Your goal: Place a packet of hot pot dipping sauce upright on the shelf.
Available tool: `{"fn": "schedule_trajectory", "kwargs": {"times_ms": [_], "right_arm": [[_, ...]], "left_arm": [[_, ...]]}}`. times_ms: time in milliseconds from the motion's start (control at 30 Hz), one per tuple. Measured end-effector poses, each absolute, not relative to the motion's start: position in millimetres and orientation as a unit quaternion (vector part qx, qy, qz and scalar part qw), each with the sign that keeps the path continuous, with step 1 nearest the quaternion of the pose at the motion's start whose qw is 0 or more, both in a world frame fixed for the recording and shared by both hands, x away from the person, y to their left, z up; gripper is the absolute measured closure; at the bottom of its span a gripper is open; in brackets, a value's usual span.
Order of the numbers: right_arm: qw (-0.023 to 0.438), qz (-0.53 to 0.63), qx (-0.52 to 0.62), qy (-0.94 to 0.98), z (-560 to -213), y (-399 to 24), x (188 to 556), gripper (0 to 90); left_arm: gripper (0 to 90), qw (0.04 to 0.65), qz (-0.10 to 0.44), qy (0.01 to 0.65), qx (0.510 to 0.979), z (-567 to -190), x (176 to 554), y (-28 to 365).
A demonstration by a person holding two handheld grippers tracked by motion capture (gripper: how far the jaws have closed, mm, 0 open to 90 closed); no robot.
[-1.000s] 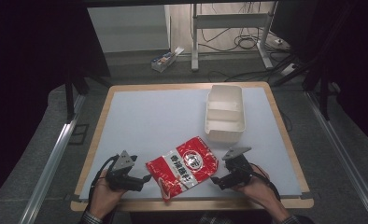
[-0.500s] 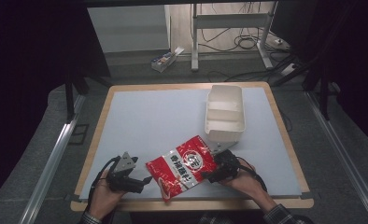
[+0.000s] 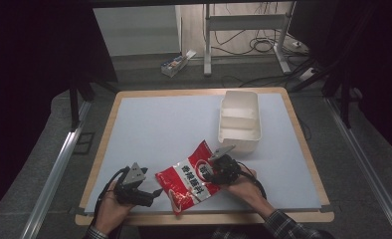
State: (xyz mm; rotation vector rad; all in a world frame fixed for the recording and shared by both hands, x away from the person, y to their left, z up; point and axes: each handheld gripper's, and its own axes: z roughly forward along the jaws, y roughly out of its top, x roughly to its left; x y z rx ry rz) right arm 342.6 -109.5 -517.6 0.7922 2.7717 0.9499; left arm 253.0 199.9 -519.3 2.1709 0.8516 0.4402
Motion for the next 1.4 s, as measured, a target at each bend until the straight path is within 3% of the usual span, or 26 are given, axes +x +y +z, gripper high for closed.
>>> {"fn": "schedule_trajectory", "kwargs": {"times_ms": [100,167,533,767,1400], "right_arm": [[0.035,0.315,0.26,0.912,-518.1,-106.7,347.7,82.4],[0.015,0.324,0.267,0.908,-516.6,-107.5,350.3,87.4],[0.014,0.334,0.251,0.908,-496.2,-106.5,351.1,87.8],[0.004,0.36,0.237,0.902,-468.9,-102.5,355.0,87.8],[0.029,0.393,0.186,0.9,-387.3,-78.9,356.7,87.9]], "left_arm": [[10.3,0.374,0.172,0.33,0.849,-519.4,252.9,199.6],[10.3,0.373,0.172,0.332,0.849,-519.5,252.6,199.3],[9.9,0.372,0.168,0.342,0.847,-520.9,254.9,202.1],[8.1,0.367,0.165,0.341,0.85,-522.0,255.8,202.5],[8.0,0.367,0.163,0.34,0.85,-522.4,255.6,203.3]]}}
